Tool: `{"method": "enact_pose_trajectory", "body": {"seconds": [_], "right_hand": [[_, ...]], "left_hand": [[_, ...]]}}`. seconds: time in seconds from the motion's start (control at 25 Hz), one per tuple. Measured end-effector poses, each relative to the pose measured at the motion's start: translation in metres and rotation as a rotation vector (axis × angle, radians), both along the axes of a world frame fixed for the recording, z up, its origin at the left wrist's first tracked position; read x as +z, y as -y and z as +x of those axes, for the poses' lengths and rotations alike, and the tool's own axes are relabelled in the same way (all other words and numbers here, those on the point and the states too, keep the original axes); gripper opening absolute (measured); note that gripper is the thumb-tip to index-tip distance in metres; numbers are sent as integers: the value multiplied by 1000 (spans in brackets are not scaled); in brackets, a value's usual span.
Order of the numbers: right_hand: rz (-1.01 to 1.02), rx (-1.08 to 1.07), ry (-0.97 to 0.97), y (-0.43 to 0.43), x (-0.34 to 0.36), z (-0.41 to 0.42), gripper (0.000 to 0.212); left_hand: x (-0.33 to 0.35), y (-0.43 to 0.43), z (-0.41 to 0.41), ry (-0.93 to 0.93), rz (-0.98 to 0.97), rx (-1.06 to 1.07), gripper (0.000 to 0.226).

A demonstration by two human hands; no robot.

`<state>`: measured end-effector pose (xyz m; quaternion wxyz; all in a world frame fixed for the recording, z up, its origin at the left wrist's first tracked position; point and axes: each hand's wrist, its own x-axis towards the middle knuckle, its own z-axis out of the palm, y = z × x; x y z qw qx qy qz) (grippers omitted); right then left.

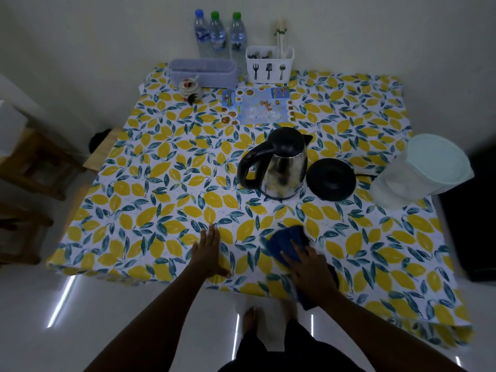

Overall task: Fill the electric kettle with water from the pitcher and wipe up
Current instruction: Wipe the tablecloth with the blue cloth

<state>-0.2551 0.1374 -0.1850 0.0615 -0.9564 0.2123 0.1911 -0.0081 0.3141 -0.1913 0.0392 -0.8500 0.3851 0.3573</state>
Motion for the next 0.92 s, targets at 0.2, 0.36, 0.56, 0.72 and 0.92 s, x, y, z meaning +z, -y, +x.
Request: {"method": "enact_pose_trajectory", "body": {"seconds": [0.2, 0.36, 0.56, 0.72, 0.92], "right_hand": [[-51, -415, 60, 51, -2, 2, 59], [-39, -422, 25, 50, 0, -10, 56], [-124, -614, 136, 79, 14, -79, 67], [-80, -618, 141, 90, 6, -111, 76], [-45, -603, 139, 95, -6, -116, 80]], "left_hand": [[7, 25, -29, 7, -77, 6, 120], [12, 66, -83, -20, -199, -116, 101], [11, 113, -128, -49, -193, -277, 91], [7, 140, -152, -52, -191, -338, 88], [6, 153, -166, 12, -224, -381, 84]]}}
